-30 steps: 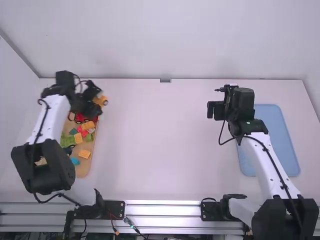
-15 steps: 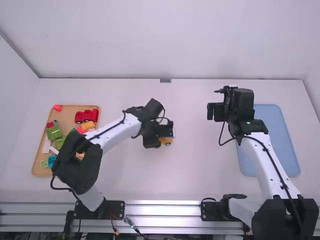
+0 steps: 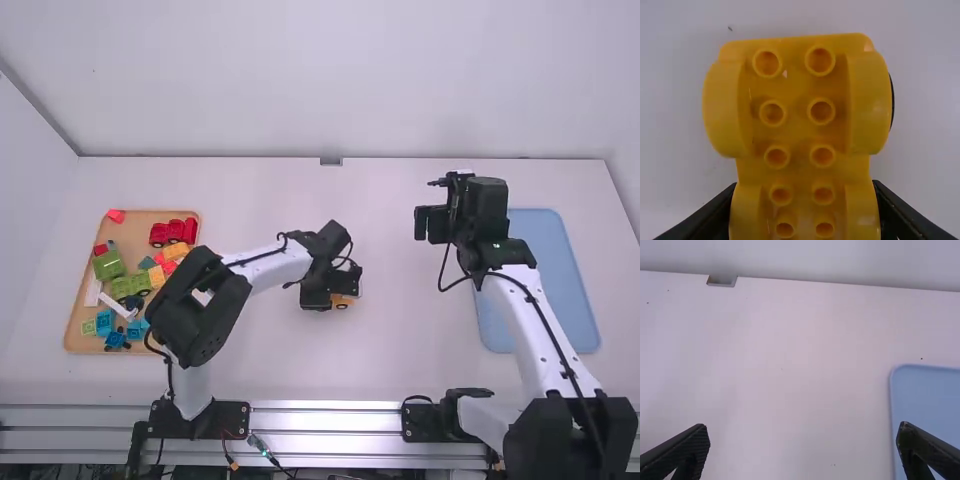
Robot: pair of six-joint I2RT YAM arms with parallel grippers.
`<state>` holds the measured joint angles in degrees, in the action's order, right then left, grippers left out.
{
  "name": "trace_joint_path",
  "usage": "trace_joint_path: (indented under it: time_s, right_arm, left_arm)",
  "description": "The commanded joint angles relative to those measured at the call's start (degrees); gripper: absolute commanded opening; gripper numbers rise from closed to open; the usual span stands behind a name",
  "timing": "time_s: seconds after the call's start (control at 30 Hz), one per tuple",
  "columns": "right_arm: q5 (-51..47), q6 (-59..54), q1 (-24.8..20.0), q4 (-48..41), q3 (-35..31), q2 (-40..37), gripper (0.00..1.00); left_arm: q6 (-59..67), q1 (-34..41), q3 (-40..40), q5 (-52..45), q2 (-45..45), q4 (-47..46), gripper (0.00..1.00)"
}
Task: Assemble lego blocks to make yellow taxi
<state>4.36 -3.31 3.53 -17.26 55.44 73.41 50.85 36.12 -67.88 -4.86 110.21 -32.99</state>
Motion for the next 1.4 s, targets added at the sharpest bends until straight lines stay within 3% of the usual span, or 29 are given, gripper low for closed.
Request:
trace_joint_path:
  time_s: [0.0,0.37,0.43,0.47,0.63,0.97,1.2,1.37]
  right_arm:
    - [0.31,-0.13,0.26,0.13,2.34,0.33,0.99]
    - [0.33,-0.13,0.26,0.02,2.34,0.33,0.99]
    - [0.31,-0.13,0.26,0.0,2.34,0.33,0.99]
    - [0.31,-0.11,0.28,0.0,2.34,0.33,0.99]
    - [0.31,0.13,0.28,0.09,2.34,0.33,0.99]
    - [0.31,0.11,0.28,0.35,2.34,0.33,0.99]
    - [0.31,0.11,0.26,0.46,2.34,0.33,0.99]
    - [0.33,0.11,0.28,0.44,2.34,0.33,0.99]
  left_arm:
    - [-3.5,-0.5,0.02,4.04,0.24,0.87,0.33]
    - [-1.33,-0.39,2.93,4.35,0.26,2.49,0.63]
    - [-1.44,-0.46,3.45,4.31,0.26,3.26,0.77]
    - [-1.51,-0.59,3.5,4.35,0.26,3.69,0.99]
    - [-1.75,-0.13,2.56,4.37,0.24,3.87,0.99]
    - [-11.15,-4.26,-6.16,6.86,-6.05,-8.61,0.99]
    - [-27.56,-16.24,-6.08,6.91,-14.56,-9.92,0.99]
    - [-41.83,-31.19,-4.37,7.32,-17.59,-11.61,0.99]
